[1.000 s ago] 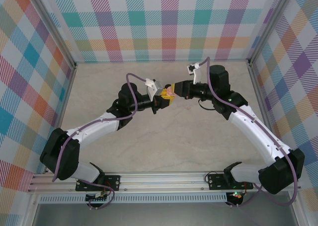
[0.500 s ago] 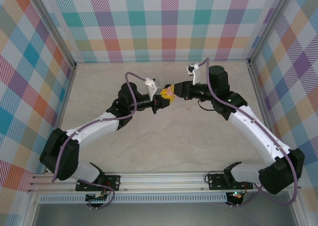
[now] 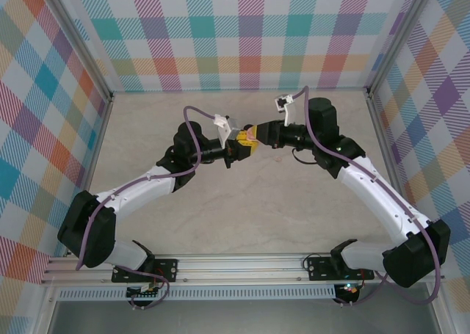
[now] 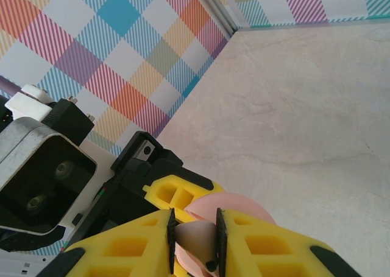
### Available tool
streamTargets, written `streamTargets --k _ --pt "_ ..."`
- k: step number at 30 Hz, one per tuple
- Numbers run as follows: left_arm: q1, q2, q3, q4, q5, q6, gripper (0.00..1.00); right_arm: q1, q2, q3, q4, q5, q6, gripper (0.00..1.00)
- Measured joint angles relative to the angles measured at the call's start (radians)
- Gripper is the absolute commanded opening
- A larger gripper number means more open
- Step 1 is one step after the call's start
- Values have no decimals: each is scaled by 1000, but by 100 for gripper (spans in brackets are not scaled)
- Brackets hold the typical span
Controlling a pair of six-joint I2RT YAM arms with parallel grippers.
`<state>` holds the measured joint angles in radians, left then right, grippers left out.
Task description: Insert wireless bluetooth earbuds into charging case
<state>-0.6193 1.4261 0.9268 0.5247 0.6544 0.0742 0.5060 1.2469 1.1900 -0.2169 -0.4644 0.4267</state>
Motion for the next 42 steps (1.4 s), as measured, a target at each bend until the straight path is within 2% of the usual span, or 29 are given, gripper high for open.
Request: streamTargets --k 33,42 --pt "0 -3 7 -33 -4 -3 10 21 6 1 -24 13 -32 27" --pt "0 -3 7 -51 -9 -3 10 31 9 1 -45 30 -51 35"
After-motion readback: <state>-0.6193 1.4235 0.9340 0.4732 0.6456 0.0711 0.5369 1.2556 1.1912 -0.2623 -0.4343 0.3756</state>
